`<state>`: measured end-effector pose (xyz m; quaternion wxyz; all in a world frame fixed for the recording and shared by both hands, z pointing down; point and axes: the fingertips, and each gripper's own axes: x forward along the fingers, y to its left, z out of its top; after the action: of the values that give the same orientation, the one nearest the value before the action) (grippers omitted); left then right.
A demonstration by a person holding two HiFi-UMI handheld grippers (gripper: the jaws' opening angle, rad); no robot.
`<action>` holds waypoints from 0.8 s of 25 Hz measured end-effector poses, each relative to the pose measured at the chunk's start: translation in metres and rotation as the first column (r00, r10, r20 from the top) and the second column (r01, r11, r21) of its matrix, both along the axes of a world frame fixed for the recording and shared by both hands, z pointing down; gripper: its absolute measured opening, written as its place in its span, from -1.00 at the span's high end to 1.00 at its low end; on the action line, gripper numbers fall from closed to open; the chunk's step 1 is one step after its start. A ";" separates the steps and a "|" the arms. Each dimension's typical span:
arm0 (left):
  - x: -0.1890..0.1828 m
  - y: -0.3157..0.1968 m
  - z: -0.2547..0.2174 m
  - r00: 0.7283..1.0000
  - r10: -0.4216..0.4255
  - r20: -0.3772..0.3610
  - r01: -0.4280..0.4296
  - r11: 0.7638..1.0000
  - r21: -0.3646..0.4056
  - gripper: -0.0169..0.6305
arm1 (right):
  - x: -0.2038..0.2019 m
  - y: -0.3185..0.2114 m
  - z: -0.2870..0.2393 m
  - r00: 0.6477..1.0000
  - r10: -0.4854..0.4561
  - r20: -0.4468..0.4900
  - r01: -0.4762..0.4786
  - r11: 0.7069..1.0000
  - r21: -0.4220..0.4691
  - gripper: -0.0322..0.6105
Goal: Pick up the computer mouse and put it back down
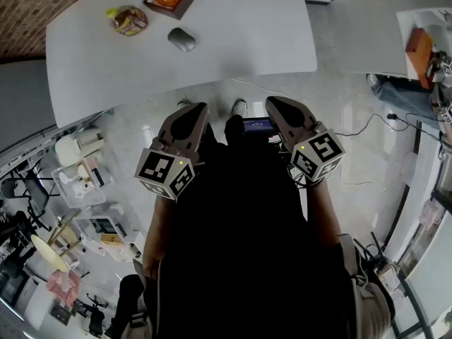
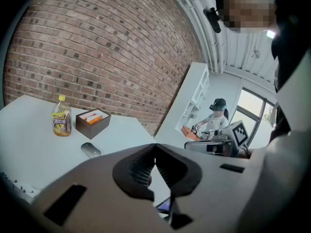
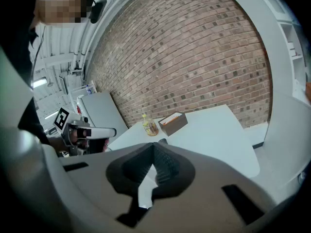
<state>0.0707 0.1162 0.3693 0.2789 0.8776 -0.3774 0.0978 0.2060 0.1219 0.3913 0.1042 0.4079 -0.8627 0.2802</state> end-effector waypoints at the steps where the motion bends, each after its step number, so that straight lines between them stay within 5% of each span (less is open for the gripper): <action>1: -0.002 0.000 0.000 1.000 -0.001 0.000 0.001 1.000 0.001 0.91 | -0.002 -0.001 0.000 1.000 0.004 -0.003 -0.004 1.000 0.001 0.85; 20: -0.066 -0.002 -0.003 1.000 0.002 -0.014 -0.002 1.000 0.018 0.91 | -0.060 -0.010 -0.001 0.998 0.026 -0.052 -0.026 1.000 0.008 0.84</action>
<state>0.0048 0.1140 0.3664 0.2737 0.8811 -0.3755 0.0884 0.1457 0.1122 0.3907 0.1216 0.4267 -0.8553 0.2676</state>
